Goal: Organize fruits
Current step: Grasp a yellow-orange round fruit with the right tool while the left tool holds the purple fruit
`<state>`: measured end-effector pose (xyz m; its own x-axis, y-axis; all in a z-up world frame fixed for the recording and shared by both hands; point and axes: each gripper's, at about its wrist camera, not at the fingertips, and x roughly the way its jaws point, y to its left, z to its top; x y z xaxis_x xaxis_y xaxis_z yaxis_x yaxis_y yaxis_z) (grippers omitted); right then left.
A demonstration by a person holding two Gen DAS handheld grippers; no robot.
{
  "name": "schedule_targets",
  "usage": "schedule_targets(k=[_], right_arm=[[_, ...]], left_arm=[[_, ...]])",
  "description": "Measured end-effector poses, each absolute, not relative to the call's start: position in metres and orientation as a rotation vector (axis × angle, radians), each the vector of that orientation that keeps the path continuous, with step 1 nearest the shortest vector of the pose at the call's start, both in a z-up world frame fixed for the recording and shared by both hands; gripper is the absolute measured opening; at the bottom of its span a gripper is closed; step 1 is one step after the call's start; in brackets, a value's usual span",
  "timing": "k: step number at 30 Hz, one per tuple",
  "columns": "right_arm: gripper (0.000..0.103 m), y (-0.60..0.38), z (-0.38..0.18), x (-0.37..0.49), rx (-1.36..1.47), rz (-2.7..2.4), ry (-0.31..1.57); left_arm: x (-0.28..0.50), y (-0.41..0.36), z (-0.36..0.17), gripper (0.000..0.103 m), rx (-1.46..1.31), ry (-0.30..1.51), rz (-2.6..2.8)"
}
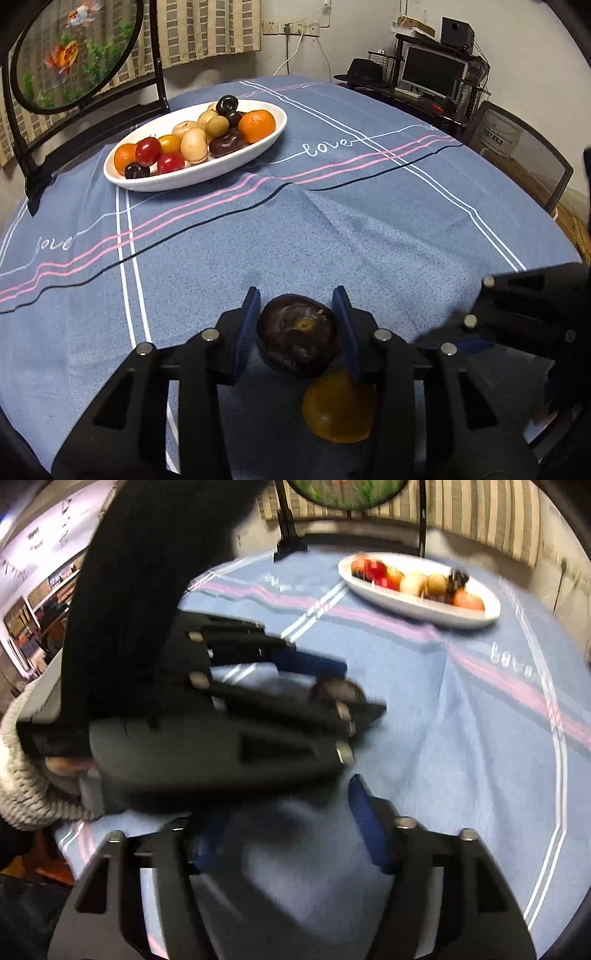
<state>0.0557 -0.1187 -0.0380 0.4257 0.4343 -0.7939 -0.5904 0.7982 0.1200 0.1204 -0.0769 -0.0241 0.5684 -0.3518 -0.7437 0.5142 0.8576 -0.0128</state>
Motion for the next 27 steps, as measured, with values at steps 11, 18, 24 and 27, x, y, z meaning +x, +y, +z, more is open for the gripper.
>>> schedule_targets(k=[11, 18, 24, 27], right_arm=[[0.037, -0.133, -0.039, 0.063, -0.148, 0.654, 0.986], [0.037, -0.154, -0.039, 0.075, -0.152, 0.632, 1.004], [0.037, -0.159, -0.039, 0.070, -0.137, 0.653, 1.002], [0.037, -0.166, -0.040, 0.067, -0.119, 0.662, 1.007]], left_arm=[[0.134, -0.070, -0.011, 0.000, 0.197, 0.787, -0.497], [0.149, -0.057, -0.021, 0.012, 0.145, 0.833, -0.504], [0.142, -0.042, -0.016, 0.081, 0.037, 0.846, -0.531], [0.121, -0.057, -0.010, 0.081, 0.137, 0.783, -0.548]])
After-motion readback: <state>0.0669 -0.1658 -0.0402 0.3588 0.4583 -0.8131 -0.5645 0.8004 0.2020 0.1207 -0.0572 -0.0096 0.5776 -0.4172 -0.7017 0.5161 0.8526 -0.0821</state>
